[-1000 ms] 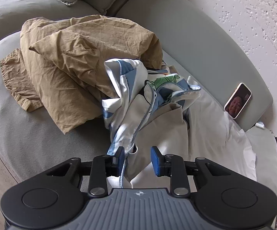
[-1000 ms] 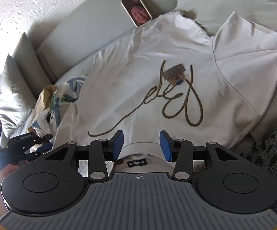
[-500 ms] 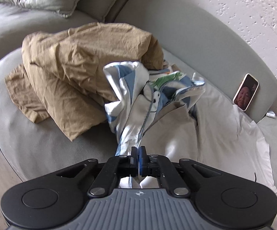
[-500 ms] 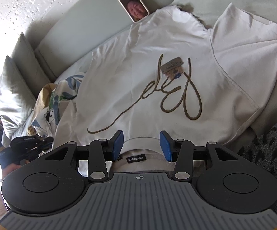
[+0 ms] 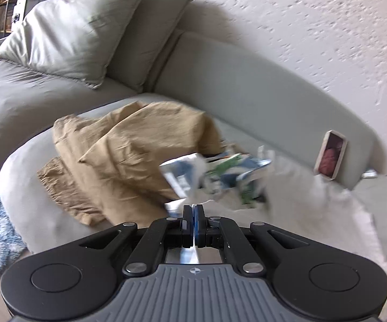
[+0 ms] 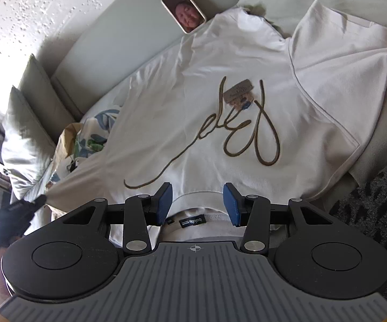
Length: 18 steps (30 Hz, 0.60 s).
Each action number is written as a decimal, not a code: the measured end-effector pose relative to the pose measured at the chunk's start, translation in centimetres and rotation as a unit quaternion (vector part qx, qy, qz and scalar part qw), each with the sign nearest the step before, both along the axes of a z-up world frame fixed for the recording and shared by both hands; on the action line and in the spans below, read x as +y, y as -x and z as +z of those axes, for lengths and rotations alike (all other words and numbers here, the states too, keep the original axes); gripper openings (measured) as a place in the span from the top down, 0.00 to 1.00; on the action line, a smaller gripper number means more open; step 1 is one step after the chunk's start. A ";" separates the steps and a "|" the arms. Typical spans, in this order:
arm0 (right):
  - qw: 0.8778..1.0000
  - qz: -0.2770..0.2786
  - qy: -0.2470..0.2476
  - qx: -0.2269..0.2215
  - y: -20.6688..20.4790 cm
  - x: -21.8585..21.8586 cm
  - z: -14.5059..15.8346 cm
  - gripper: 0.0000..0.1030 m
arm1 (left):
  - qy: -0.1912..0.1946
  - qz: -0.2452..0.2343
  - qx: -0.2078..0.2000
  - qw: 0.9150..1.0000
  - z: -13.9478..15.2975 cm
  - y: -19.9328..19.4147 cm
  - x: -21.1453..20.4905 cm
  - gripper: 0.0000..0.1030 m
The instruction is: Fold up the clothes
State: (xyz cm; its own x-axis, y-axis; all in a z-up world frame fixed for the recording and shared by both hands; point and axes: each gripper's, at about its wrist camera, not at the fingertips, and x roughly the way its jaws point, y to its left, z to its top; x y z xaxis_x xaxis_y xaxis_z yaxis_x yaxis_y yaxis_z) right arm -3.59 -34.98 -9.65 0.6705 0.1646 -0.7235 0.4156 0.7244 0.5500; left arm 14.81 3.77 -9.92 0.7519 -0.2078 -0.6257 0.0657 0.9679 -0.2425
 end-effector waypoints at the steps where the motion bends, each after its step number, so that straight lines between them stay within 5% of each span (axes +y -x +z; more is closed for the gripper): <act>1: 1.000 0.003 -0.002 0.001 -0.1 0.1 -0.1 0.53 | -0.018 -0.009 0.020 1.000 -0.9 -0.7 -0.1 1.00; 3: 1.000 0.012 -0.007 0.005 -0.1 0.3 -0.2 0.53 | -0.029 -0.004 0.069 0.997 -2.3 -1.5 -0.2 0.94; 4: 1.000 0.018 -0.009 0.007 -0.2 0.4 -0.2 0.53 | -0.028 0.005 0.088 0.996 -2.8 -1.5 0.0 0.84; 6: 1.000 0.023 -0.009 0.007 0.0 0.5 -0.2 0.50 | -0.020 0.037 0.083 0.996 -2.3 -0.7 0.5 0.70; 8: 1.000 0.019 -0.007 0.007 0.1 0.3 -0.2 0.50 | -0.011 0.054 0.060 0.997 -1.3 0.0 0.8 0.70; 13: 1.000 0.010 -0.007 0.015 -0.2 -0.1 -0.5 0.50 | 0.004 -0.065 -0.006 0.998 2.8 -1.4 -1.8 0.71; 18: 0.999 0.022 -0.017 0.015 -0.4 0.3 -1.0 0.50 | -0.043 -0.133 0.051 0.989 2.1 -7.7 -5.3 0.69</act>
State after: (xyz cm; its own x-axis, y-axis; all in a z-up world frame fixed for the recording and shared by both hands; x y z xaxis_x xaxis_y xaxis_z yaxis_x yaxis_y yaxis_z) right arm -3.17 -34.66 -10.68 0.6397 0.2185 -0.7369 0.4008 0.7232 0.5624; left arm 22.55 -1.53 -7.83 0.6103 -0.3315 -0.7195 0.2999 0.9373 -0.1775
